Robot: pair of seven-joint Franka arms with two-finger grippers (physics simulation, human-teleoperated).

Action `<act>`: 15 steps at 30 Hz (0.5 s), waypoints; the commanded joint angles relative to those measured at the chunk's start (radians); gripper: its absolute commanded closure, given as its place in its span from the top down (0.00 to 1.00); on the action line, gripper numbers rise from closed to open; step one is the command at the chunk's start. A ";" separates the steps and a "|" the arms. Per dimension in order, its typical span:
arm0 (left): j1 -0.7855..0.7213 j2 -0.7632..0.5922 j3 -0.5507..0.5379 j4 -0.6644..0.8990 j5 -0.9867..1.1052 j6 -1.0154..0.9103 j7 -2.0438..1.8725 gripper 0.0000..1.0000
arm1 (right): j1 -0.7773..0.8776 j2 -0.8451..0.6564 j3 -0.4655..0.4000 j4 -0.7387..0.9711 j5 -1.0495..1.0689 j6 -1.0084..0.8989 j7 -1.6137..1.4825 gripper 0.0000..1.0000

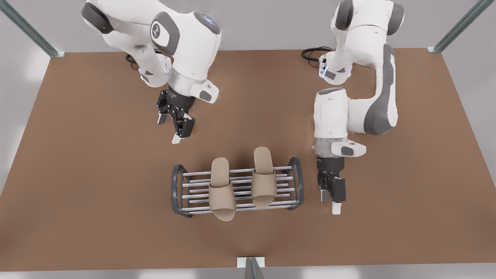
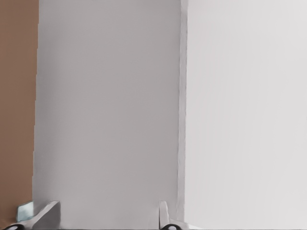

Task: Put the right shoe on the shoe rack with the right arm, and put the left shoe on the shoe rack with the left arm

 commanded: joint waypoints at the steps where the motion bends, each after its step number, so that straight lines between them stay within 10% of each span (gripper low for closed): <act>1: 0.261 -0.052 -0.055 0.216 -0.748 -1.160 1.935 1.00 | 0.022 -0.083 -0.340 -0.120 0.669 0.031 1.137 1.00; 3: 0.255 -0.067 -0.046 0.141 -0.554 -1.124 2.386 1.00 | 0.022 -0.146 -0.590 -0.297 0.690 0.236 1.184 1.00; 15: 0.210 -0.182 -0.115 -0.139 -0.439 -1.022 2.542 1.00 | -0.067 -0.068 -0.593 -0.229 0.786 0.118 1.449 1.00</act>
